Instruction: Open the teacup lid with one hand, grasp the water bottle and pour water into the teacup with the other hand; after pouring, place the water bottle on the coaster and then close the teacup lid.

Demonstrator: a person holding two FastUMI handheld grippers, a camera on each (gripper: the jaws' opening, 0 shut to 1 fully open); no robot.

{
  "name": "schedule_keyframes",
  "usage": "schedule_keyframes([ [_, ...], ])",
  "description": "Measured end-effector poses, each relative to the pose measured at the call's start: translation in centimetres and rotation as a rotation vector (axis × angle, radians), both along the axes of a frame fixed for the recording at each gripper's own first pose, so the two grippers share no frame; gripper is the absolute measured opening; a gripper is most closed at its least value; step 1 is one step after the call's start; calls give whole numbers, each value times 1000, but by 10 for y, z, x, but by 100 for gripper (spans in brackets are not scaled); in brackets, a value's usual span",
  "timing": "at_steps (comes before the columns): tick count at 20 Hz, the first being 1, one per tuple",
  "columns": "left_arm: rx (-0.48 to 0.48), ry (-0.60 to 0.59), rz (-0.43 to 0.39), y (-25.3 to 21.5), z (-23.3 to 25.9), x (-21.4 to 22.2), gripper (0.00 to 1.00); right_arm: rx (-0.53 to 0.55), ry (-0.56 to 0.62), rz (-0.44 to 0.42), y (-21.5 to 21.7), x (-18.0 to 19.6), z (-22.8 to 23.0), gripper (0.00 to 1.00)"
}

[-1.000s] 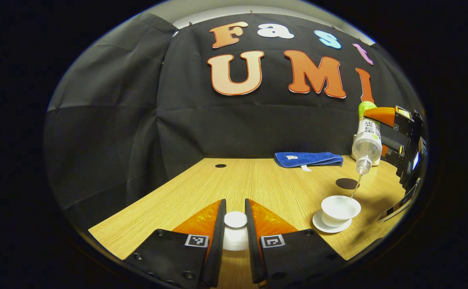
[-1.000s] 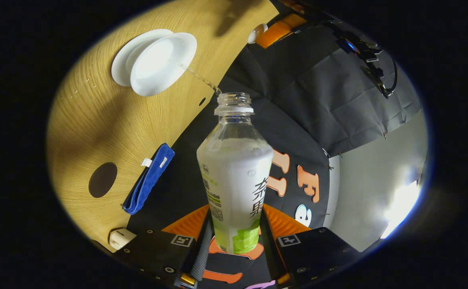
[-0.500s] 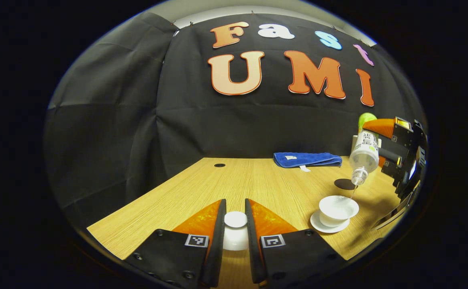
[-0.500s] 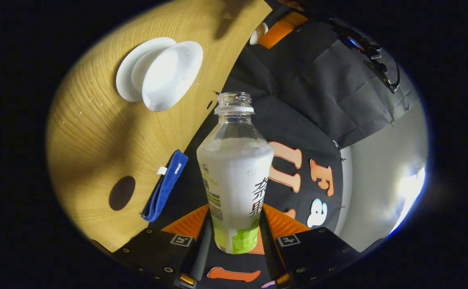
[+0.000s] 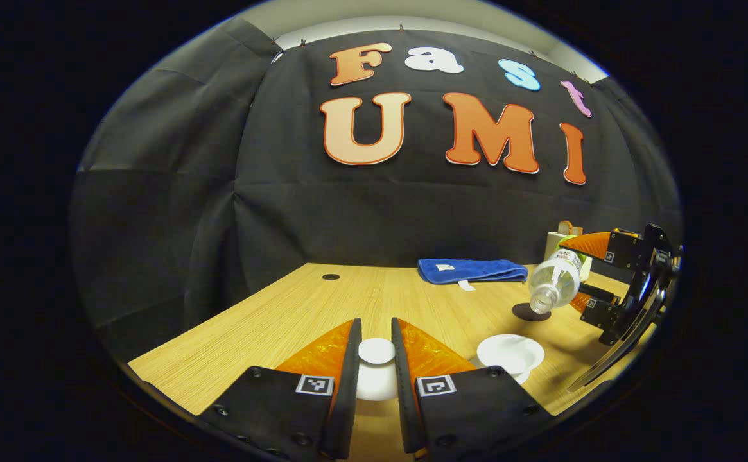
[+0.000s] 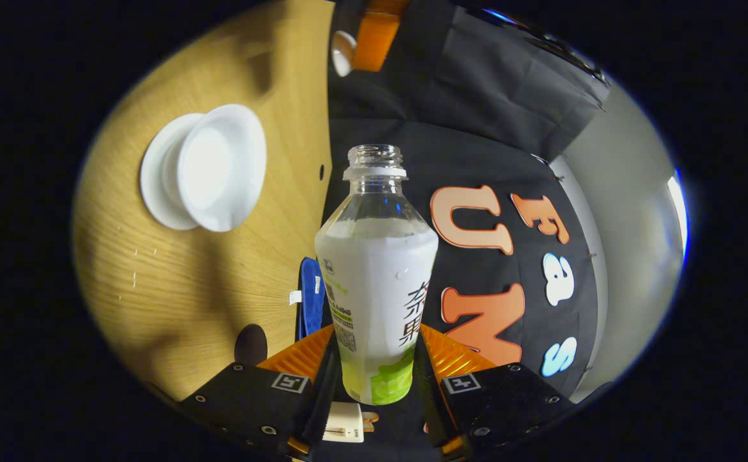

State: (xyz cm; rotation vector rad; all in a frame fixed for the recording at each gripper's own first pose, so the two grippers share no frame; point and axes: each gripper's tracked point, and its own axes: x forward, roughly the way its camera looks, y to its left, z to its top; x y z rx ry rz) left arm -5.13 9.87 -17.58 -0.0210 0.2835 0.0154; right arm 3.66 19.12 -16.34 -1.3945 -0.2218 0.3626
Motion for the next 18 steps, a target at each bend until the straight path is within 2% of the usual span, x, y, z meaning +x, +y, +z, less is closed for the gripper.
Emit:
schedule_keyframes([
  [2,3,-19,-17,-11,8,4,33,100,14,-40,-7,10,13,61],
  [3,5,-30,-27,-16,12,6,33,149,25,-62,-12,16,18,64],
  [5,-3,-50,-52,-30,20,9,33,237,58,-102,-24,27,24,60],
  [8,-20,-63,-81,-48,27,12,33,347,75,-167,-47,44,27,61],
  [11,-21,-63,-100,-61,26,14,33,534,200,-218,-60,57,6,61],
  [13,-41,-55,-116,-70,24,15,33,621,257,-270,-74,68,-4,62],
  [15,-57,-51,-122,-77,24,17,33,697,293,-281,-83,72,-7,62],
  [18,-65,-46,-130,-84,23,19,33,884,415,-313,-95,82,-18,62],
])
